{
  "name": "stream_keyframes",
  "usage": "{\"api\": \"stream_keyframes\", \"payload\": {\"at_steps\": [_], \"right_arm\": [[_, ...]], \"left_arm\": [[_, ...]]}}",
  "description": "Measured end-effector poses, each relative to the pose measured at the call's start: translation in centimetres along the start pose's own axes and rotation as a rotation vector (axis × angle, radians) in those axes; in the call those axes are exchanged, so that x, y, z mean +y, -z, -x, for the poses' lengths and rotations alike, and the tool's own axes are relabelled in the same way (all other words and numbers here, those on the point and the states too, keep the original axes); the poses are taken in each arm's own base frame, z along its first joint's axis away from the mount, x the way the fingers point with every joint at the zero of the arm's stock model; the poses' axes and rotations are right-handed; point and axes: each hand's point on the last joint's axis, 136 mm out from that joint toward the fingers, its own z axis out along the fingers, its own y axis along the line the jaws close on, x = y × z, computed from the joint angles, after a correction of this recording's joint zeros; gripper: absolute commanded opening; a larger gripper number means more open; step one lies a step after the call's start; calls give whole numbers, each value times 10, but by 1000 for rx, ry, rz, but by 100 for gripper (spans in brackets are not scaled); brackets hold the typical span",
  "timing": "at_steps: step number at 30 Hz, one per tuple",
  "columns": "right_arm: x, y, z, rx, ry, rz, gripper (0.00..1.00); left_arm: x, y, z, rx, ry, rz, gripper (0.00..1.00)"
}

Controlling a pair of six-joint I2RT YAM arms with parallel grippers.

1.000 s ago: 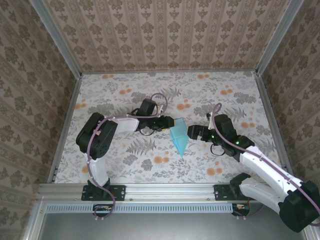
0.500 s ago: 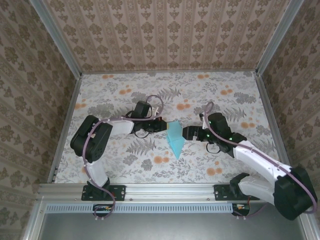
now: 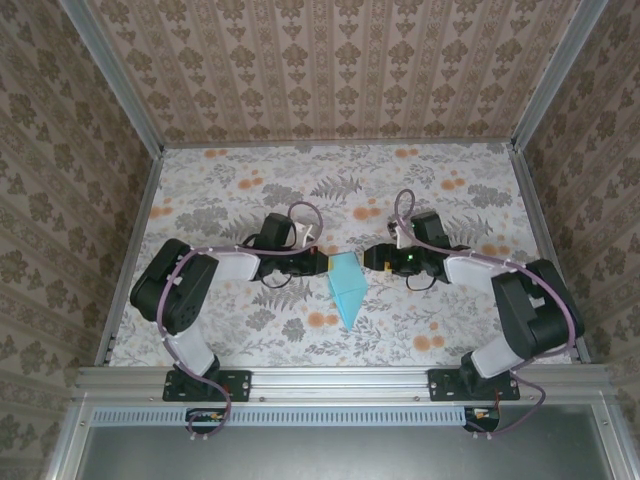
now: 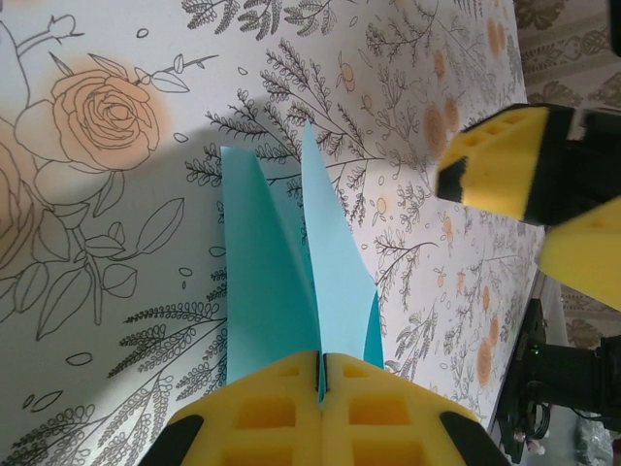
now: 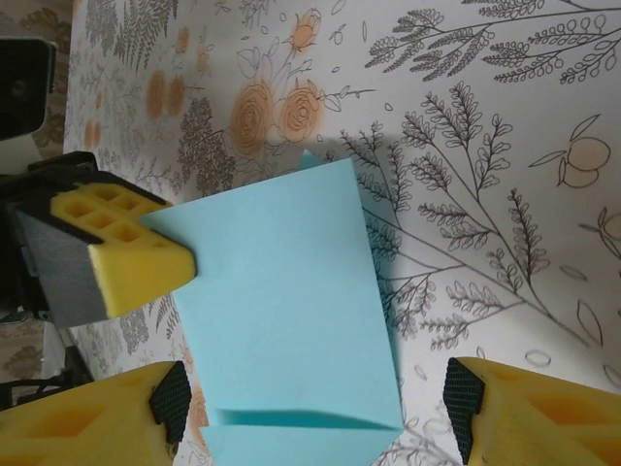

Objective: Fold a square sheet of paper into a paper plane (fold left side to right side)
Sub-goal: Pick up the paper from the center of the table, then place the paper at the center of the table.

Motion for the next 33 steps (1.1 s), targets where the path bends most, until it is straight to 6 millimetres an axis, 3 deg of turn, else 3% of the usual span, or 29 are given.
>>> {"api": "stream_keyframes", "payload": {"at_steps": [7,20,33], "right_arm": [[-8,-21,-1,33,-9,86,68],[4,-35,9,52,14,222,63],[11,-41,4,85,10,257,47]], "left_arm": [[-7,0,4,-20,-34,-35,1],[-14,1,6,-40,-74,-79,0],[-15,1,8,-48,-84,-86,0]]}}
